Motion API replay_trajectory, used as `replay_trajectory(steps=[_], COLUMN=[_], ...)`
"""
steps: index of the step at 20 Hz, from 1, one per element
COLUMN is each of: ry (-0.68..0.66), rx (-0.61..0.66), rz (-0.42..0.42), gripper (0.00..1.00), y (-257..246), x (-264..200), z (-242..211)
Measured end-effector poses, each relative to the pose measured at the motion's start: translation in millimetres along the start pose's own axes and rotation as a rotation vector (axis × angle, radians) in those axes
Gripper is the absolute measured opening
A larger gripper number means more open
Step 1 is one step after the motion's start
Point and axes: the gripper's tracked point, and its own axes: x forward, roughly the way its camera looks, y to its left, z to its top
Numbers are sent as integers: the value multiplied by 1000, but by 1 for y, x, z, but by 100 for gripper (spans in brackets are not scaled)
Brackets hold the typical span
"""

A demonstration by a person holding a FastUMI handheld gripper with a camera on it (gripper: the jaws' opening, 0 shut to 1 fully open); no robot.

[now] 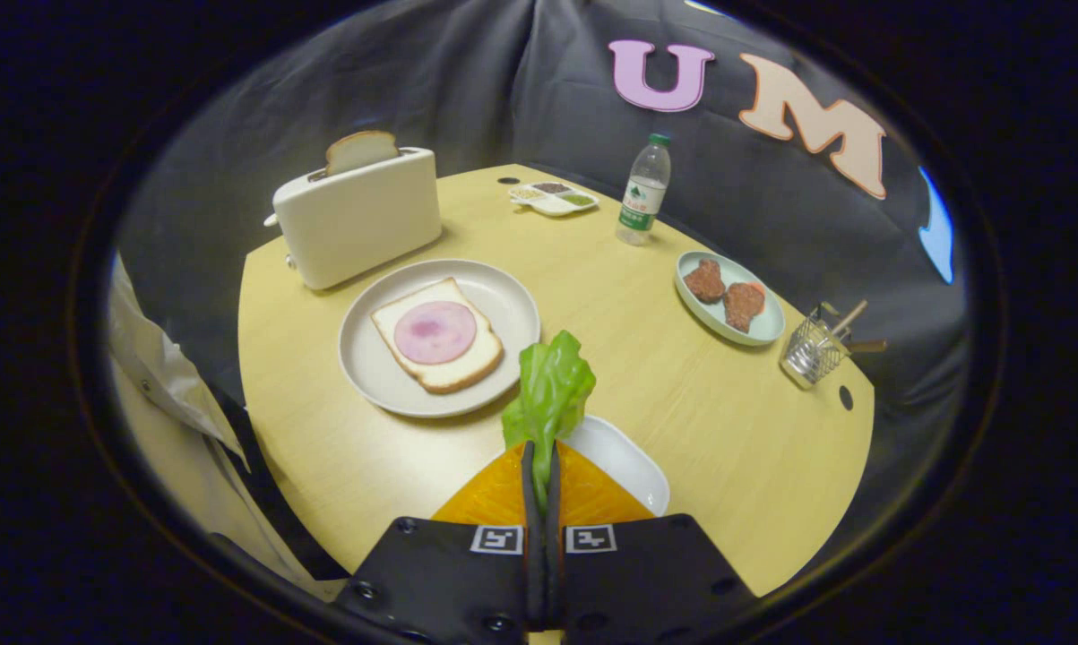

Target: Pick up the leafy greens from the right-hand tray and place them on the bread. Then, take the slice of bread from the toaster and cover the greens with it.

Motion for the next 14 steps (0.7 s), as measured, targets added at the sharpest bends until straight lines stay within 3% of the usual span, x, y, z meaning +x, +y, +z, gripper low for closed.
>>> replay_trajectory(steps=[14], ry=[-35], rx=[-98], rz=[107], gripper=[4], y=[84], x=[42], z=[81])
